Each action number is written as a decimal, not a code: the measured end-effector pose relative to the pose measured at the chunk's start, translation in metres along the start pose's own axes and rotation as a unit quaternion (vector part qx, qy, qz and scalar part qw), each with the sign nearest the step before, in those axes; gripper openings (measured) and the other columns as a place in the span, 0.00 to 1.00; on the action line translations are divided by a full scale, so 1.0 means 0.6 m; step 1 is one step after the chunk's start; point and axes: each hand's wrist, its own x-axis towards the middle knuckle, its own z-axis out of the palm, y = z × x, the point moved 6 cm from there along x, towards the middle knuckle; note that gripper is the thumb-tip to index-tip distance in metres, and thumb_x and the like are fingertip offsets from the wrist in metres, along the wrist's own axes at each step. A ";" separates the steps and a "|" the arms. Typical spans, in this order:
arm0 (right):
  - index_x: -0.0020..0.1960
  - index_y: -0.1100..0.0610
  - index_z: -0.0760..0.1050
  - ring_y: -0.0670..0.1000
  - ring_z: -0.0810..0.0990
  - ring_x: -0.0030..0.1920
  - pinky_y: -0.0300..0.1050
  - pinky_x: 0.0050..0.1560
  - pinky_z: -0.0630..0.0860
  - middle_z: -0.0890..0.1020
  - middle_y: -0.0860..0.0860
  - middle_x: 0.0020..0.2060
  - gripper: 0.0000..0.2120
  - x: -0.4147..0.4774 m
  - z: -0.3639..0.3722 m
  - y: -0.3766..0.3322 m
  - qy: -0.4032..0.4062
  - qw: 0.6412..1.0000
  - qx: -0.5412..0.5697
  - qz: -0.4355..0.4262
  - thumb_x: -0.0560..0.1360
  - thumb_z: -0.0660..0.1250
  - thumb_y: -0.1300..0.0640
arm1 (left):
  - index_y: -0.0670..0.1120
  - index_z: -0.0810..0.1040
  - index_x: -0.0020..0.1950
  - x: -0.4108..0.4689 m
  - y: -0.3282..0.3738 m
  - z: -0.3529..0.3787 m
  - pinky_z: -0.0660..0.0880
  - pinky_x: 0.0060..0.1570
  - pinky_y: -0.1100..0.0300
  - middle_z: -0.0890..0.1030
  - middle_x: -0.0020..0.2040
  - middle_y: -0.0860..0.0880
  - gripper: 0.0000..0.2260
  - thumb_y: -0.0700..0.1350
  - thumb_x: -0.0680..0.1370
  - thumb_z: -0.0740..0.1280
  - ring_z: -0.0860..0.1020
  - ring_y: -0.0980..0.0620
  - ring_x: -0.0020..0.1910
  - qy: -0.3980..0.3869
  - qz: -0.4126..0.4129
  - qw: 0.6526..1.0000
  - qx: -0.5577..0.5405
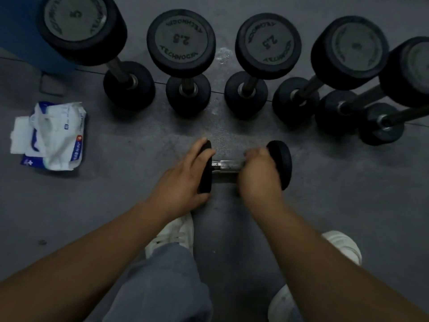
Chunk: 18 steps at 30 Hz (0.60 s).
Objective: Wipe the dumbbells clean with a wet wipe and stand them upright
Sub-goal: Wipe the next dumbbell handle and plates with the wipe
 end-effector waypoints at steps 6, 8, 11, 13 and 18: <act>0.75 0.51 0.60 0.55 0.59 0.75 0.50 0.68 0.67 0.58 0.53 0.75 0.25 -0.066 0.037 0.000 -0.128 0.983 -0.043 -0.122 0.79 0.56 0.63 | 0.51 0.63 0.72 -0.050 0.024 0.014 0.79 0.49 0.48 0.55 0.77 0.50 0.38 0.49 0.66 0.78 0.72 0.44 0.65 0.035 0.016 0.999 -0.001; 0.72 0.47 0.61 0.57 0.62 0.73 0.51 0.61 0.73 0.57 0.54 0.74 0.25 -0.069 0.027 0.037 -0.105 0.991 -0.058 -0.050 0.77 0.58 0.62 | 0.53 0.59 0.73 -0.054 0.018 0.016 0.79 0.52 0.49 0.53 0.78 0.51 0.41 0.52 0.66 0.78 0.71 0.44 0.67 0.006 0.015 1.000 0.007; 0.72 0.49 0.60 0.56 0.60 0.72 0.51 0.60 0.74 0.59 0.54 0.72 0.27 -0.107 0.055 0.000 -0.157 0.977 -0.064 -0.129 0.75 0.62 0.59 | 0.54 0.52 0.78 -0.053 0.014 0.029 0.75 0.58 0.52 0.44 0.80 0.53 0.48 0.56 0.66 0.78 0.65 0.47 0.72 -0.066 0.007 0.997 0.039; 0.73 0.51 0.61 0.55 0.66 0.68 0.50 0.58 0.74 0.63 0.54 0.70 0.24 -0.104 0.050 0.012 -0.162 0.977 -0.073 -0.120 0.78 0.59 0.58 | 0.52 0.53 0.79 -0.062 0.024 0.036 0.72 0.61 0.53 0.45 0.80 0.51 0.49 0.56 0.66 0.78 0.63 0.47 0.74 -0.082 0.021 0.995 0.058; 0.78 0.59 0.54 0.56 0.55 0.76 0.48 0.70 0.65 0.55 0.56 0.76 0.30 -0.158 0.055 0.013 -0.190 0.969 -0.072 -0.139 0.77 0.60 0.59 | 0.50 0.59 0.75 -0.093 0.044 0.054 0.75 0.63 0.47 0.53 0.79 0.45 0.47 0.51 0.62 0.80 0.64 0.40 0.74 -0.072 0.060 0.994 0.053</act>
